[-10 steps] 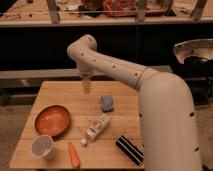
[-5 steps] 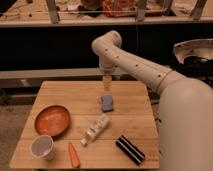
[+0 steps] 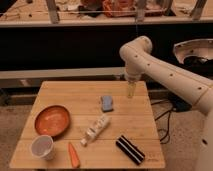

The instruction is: Move the arm in a circular motion

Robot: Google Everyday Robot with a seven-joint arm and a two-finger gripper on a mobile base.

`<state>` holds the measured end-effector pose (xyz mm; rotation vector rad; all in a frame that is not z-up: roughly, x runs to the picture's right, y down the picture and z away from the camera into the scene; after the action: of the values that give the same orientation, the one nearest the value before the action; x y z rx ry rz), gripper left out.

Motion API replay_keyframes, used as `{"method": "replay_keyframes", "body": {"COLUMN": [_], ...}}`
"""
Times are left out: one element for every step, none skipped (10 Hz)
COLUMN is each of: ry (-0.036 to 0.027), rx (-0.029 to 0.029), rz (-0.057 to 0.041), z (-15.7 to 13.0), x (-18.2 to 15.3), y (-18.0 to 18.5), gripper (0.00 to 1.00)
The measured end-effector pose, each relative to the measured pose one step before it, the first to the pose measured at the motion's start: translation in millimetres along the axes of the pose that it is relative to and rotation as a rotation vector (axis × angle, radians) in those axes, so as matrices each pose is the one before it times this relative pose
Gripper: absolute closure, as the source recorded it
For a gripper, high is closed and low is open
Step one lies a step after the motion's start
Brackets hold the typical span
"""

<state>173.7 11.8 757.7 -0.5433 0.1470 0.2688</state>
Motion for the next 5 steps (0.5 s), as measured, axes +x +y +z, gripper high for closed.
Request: {"method": "replay_keyframes", "body": {"ry": [0.01594, 0.01494, 0.00488, 0.00625, 0.00315], "rx": [-0.00299, -0.00445, -0.00451, -0.00158, 0.00133], "rz": [0.03701, 0.0381, 0.02021, 0.01215, 0.00558], "z": [-2.04, -2.42, -1.31, -0.99, -1.13], "x": [27.88, 30.5, 16.54, 14.07, 8.49], "y": [14.96, 21.38, 17.1, 17.55, 14.76], "gripper": [0.2, 0.2, 0.2, 0.2, 0.2]}}
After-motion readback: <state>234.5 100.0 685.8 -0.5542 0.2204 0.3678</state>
